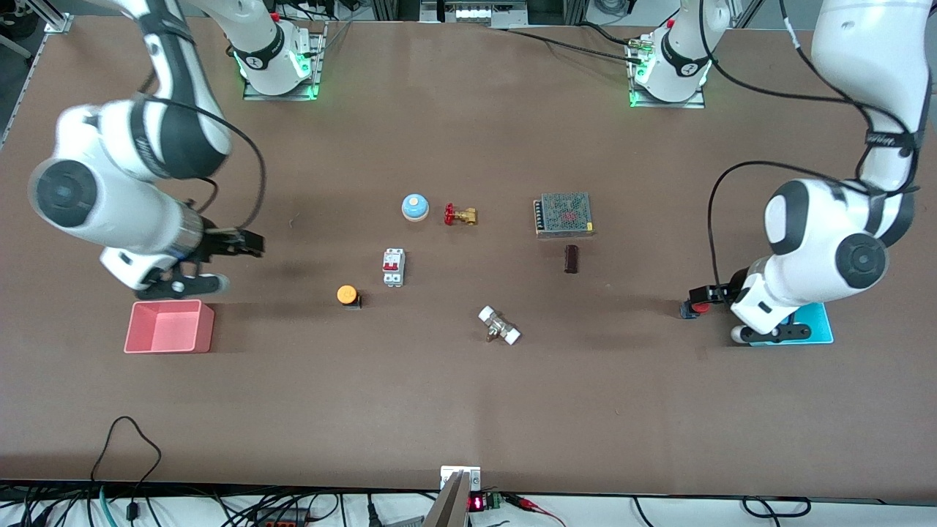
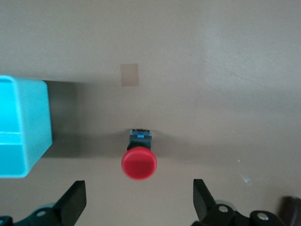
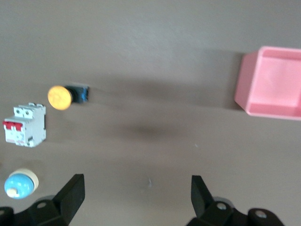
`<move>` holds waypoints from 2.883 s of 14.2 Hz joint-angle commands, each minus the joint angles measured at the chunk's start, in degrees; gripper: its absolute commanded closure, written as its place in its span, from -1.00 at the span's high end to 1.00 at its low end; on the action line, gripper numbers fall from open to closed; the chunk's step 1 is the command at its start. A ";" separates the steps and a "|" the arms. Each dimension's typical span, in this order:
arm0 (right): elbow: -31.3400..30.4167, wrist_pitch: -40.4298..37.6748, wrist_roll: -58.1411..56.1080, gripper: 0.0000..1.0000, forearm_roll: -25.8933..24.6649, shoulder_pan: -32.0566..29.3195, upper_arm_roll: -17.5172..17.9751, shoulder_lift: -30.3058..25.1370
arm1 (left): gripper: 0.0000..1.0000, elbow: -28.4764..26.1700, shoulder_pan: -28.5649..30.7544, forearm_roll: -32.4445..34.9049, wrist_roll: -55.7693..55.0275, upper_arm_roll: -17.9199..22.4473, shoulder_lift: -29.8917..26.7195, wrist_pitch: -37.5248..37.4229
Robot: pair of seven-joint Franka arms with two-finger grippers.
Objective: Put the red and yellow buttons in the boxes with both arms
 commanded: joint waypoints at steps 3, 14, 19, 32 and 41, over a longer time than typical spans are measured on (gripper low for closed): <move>5.48 5.21 5.64 1.00 0.84 4.85 -0.32 8.51 | 0.98 -4.83 -0.42 -0.80 -0.52 0.12 0.77 7.09; 9.98 16.03 12.59 1.00 5.15 10.22 -0.06 21.45 | -0.25 -4.58 -0.51 -0.09 -0.26 0.30 0.94 7.55; 8.58 14.97 12.50 1.00 4.44 10.57 -0.15 21.72 | -0.43 -2.83 0.28 -0.09 0.62 0.73 0.42 6.77; 7.87 14.97 12.68 0.48 4.00 10.66 -0.41 23.74 | -0.43 9.75 11.17 -0.09 18.53 1.44 0.06 -6.86; 8.84 14.80 13.30 -0.37 4.27 8.30 -0.67 21.03 | -0.37 9.75 14.17 -0.09 23.56 1.44 6.65 -3.00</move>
